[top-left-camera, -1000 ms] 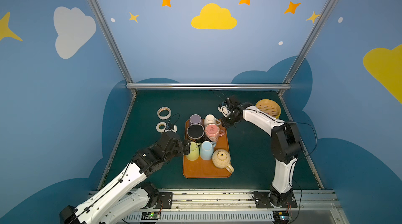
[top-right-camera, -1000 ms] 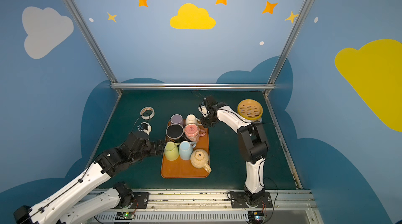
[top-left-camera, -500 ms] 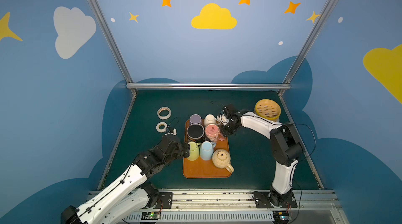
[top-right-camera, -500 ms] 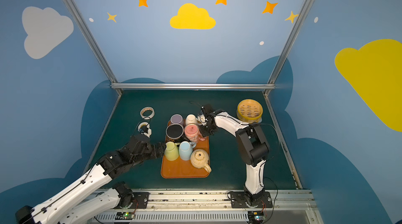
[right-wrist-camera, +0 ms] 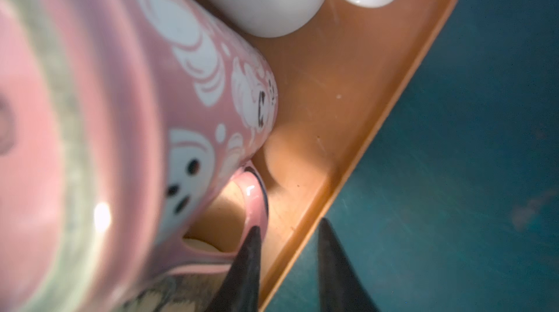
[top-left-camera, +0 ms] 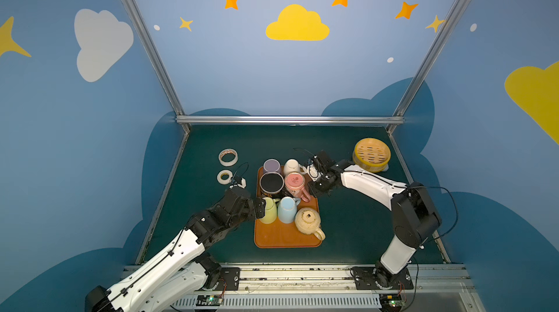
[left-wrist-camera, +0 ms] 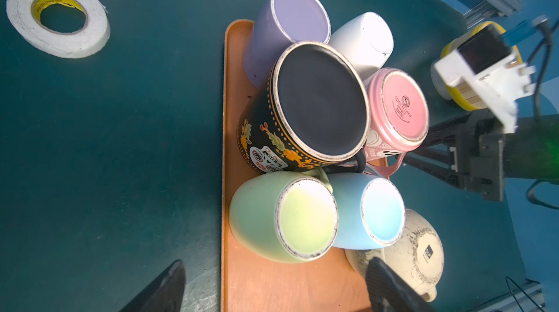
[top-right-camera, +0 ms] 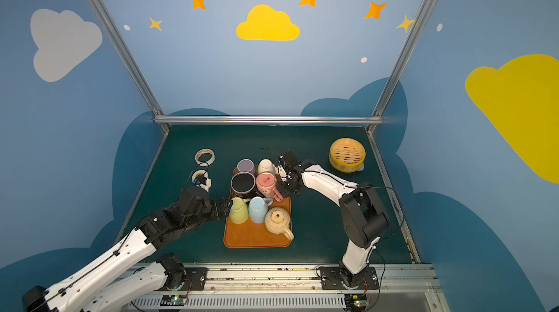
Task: Turn the mug right side up
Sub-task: Rotate the mug on the tray, then pick up the mug from the tray.
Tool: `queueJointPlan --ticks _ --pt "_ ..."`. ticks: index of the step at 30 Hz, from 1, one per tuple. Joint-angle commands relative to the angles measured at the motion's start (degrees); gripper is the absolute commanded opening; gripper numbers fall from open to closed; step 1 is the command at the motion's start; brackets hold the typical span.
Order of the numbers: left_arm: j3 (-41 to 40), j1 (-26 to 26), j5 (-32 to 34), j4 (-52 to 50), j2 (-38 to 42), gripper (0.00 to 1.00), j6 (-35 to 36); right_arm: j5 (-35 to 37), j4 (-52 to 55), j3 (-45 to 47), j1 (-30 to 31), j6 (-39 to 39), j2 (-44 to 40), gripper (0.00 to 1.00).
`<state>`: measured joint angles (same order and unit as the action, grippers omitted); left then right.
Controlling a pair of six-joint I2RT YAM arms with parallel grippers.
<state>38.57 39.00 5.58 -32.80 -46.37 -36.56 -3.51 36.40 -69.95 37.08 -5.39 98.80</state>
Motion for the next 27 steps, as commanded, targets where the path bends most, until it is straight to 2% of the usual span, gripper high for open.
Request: queueJointPlan --ticks 1,4,13,27 --pt "1.4 -0.3 0.5 -0.5 0.0 0.95 2.0 3.6 3.4 -0.2 0.2 0.5 -4.9 0.37" --pt "3.3 -0.3 1.2 -1.5 -0.1 1.0 3.7 3.4 5.7 -0.4 0.6 2.4 -8.2 0.41" --pt "6.0 -0.2 2.1 -3.1 0.6 1.0 6.3 0.1 9.7 -0.2 3.8 6.5 -11.3 0.5" --pt "5.6 -0.3 1.0 -6.6 4.5 1.0 6.4 0.0 11.2 -6.1 6.4 9.8 -1.2 0.51"
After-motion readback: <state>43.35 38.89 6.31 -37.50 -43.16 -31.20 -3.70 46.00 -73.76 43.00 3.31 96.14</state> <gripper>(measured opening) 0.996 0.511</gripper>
